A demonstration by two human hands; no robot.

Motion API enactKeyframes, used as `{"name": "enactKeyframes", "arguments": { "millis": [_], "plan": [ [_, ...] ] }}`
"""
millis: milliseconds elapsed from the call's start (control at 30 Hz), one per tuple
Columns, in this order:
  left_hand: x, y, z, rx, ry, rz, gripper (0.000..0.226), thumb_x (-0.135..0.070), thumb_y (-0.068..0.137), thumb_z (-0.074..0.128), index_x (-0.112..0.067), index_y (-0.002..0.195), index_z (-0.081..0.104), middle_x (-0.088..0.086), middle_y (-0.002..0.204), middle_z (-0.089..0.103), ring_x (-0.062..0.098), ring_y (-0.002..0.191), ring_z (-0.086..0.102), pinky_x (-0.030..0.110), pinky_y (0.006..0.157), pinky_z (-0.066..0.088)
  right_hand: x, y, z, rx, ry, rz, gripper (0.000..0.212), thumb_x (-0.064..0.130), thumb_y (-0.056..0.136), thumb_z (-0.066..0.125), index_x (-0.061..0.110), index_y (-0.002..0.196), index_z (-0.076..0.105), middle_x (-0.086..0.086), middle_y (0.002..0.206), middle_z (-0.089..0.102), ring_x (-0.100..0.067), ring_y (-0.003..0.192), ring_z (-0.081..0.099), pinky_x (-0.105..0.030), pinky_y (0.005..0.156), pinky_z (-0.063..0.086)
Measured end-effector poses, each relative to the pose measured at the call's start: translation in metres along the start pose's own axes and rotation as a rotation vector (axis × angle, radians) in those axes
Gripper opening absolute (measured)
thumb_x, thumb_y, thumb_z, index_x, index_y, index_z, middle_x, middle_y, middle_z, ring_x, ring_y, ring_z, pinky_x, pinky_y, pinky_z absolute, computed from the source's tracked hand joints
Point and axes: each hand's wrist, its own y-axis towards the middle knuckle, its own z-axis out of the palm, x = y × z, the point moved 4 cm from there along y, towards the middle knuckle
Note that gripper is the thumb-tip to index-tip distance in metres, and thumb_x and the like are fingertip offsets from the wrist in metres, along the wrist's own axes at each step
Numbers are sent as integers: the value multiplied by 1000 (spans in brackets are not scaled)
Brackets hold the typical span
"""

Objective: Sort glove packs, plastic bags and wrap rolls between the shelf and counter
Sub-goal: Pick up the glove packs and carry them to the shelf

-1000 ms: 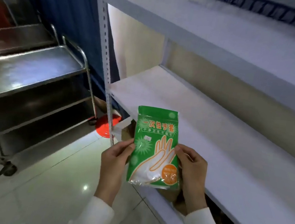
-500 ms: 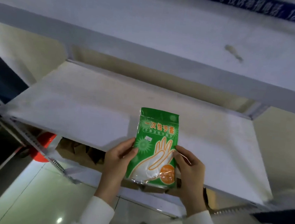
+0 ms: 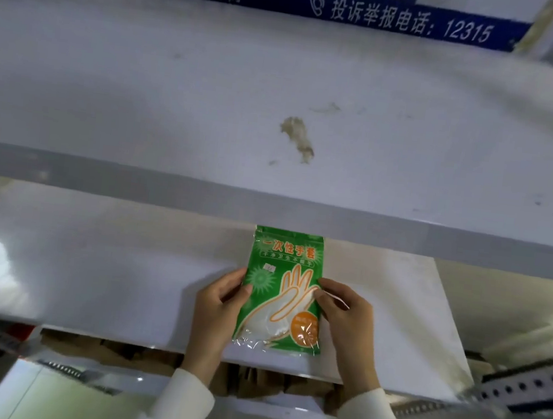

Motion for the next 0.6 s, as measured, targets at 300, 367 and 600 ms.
{"name": "enactKeyframes", "arguments": {
  "millis": [300,367,600],
  "plan": [
    [7,9,5,21,181,22,32,-6,95,71,-23,123,72,-21,108,76,1,106,72,13,82,56,0,9,-5,43,-267,-39,35,14,91,79,10,125,73,10,99,75,4,85,71,-8,62,54],
    [3,5,6,19,217,40,33,-7,96,70,-19,126,71,-16,114,75,3,109,70,15,87,56,2,9,-5,30,-320,-65,35,15,91,79,9,125,75,3,106,75,-5,90,72,-16,73,57],
    [-3,-11,7,13,301,75,35,-13,99,66,-17,134,68,-6,124,73,6,113,68,34,100,58,1,1,-2,26,-414,-67,34,22,95,76,9,127,74,-1,112,70,-8,89,69,-10,66,50]
  ]
}}
